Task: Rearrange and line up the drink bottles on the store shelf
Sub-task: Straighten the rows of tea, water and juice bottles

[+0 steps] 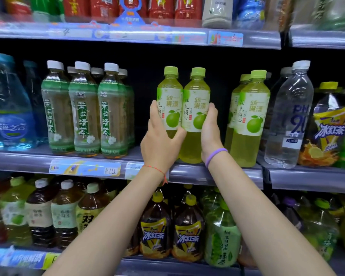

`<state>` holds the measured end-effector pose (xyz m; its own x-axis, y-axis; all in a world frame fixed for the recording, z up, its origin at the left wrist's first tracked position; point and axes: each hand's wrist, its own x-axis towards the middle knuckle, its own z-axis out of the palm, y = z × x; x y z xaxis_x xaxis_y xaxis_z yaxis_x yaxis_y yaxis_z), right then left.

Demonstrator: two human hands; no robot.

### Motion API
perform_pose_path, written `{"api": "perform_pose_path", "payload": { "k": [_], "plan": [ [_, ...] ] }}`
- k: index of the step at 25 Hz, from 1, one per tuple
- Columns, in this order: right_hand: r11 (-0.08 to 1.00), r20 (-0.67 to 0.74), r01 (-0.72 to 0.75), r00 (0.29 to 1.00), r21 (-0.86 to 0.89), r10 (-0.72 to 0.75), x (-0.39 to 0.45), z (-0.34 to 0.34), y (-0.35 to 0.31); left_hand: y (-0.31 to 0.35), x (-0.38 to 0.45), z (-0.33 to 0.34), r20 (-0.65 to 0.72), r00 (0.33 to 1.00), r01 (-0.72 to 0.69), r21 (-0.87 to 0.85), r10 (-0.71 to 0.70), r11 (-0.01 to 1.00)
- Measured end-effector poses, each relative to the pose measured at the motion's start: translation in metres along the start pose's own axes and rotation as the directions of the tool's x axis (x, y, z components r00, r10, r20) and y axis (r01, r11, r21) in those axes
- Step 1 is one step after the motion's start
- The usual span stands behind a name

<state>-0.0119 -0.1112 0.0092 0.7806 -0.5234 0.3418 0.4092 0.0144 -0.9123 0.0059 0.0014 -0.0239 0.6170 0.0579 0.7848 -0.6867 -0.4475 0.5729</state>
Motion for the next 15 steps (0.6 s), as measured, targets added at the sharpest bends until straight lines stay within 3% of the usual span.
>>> {"api": "perform_pose_path", "payload": {
  "k": [8,10,12,13,15],
  "plan": [
    [1.000,-0.018,-0.003,1.000,0.012,0.003,-0.002,0.011,0.003,-0.008,0.005,-0.010,0.029,1.000,0.010,-0.013,-0.010,1.000],
    [0.999,-0.007,-0.038,0.999,0.038,0.038,-0.002,0.010,0.002,-0.007,0.011,-0.010,0.075,0.994,0.091,-0.122,-0.083,0.988],
    [0.997,-0.003,-0.061,0.998,0.036,0.061,-0.002,0.008,0.001,-0.010,0.029,-0.006,0.192,0.955,0.285,-0.400,-0.224,0.871],
    [0.997,-0.003,-0.067,0.998,0.026,0.067,-0.002,0.008,0.000,-0.012,0.041,-0.004,0.289,0.916,0.395,-0.527,-0.279,0.752],
    [0.997,-0.003,-0.074,0.997,0.009,0.074,-0.006,0.008,-0.003,-0.021,0.058,-0.001,0.466,0.822,0.567,-0.622,-0.326,0.540]
  ]
}}
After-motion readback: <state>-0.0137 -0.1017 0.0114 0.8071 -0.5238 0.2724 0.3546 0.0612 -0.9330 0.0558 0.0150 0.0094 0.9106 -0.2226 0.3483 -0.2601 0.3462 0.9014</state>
